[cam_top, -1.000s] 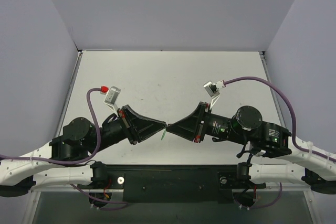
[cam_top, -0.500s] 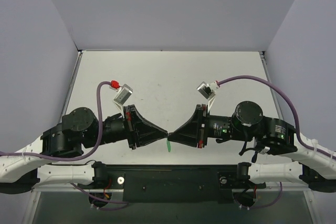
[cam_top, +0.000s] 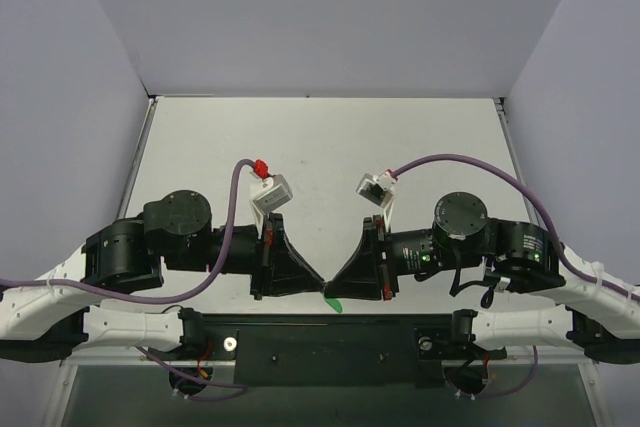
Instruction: Remove the keys from the keyring
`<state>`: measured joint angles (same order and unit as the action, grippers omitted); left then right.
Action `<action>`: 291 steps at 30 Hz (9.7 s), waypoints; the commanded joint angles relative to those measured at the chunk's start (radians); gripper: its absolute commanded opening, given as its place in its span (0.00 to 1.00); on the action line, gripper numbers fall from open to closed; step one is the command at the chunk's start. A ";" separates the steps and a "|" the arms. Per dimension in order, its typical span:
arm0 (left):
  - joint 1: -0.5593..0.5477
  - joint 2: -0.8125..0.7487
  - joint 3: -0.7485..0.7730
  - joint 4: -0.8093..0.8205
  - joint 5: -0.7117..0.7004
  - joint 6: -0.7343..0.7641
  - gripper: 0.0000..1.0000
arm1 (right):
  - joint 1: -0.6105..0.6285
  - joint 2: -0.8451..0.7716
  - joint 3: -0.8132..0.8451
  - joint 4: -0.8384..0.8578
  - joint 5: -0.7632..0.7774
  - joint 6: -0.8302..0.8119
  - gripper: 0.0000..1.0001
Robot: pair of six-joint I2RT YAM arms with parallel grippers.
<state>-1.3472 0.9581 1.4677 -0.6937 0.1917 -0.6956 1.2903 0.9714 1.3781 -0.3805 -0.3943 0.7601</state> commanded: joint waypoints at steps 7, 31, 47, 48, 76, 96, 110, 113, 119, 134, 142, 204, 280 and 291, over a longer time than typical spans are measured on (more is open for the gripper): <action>-0.007 0.077 0.170 -0.156 0.222 0.099 0.00 | -0.005 0.026 0.027 -0.052 -0.029 -0.041 0.00; 0.000 0.081 0.195 -0.159 0.217 0.087 0.00 | -0.005 -0.005 0.003 -0.067 -0.005 -0.050 0.00; 0.002 -0.119 -0.062 0.155 -0.136 -0.054 0.34 | -0.005 -0.072 -0.077 0.066 0.178 -0.008 0.00; 0.002 -0.124 -0.069 0.163 -0.155 -0.059 0.36 | -0.005 -0.079 -0.083 0.077 0.186 -0.005 0.00; -0.012 -0.203 -0.379 0.617 -0.344 -0.180 0.43 | -0.006 -0.131 -0.163 0.316 0.281 0.084 0.00; -0.021 -0.208 -0.403 0.622 -0.345 -0.208 0.28 | -0.006 -0.148 -0.206 0.371 0.325 0.108 0.00; -0.021 -0.219 -0.417 0.642 -0.351 -0.219 0.17 | -0.006 -0.148 -0.228 0.440 0.347 0.128 0.00; -0.020 -0.217 -0.415 0.645 -0.350 -0.220 0.06 | -0.005 -0.146 -0.229 0.443 0.348 0.133 0.00; -0.021 -0.208 -0.414 0.639 -0.347 -0.226 0.00 | -0.005 -0.142 -0.232 0.445 0.341 0.137 0.00; -0.021 -0.153 -0.293 0.399 -0.220 -0.162 0.00 | -0.005 -0.056 -0.149 0.261 0.246 0.110 0.00; -0.020 -0.090 -0.208 0.254 -0.109 -0.101 0.00 | -0.005 -0.007 -0.093 0.138 0.160 0.079 0.00; 0.002 -0.028 -0.020 -0.150 0.416 0.160 0.00 | -0.085 0.044 0.068 -0.285 -0.178 -0.160 0.00; -0.012 -0.047 -0.126 0.162 -0.052 -0.004 0.00 | -0.095 -0.071 0.087 -0.155 0.069 -0.048 0.00; -0.012 -0.035 -0.081 0.034 0.034 0.038 0.00 | -0.097 -0.059 0.156 -0.227 0.032 -0.076 0.00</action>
<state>-1.3540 0.9325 1.3392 -0.5869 0.1524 -0.6941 1.1980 0.9234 1.4796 -0.6044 -0.3305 0.7078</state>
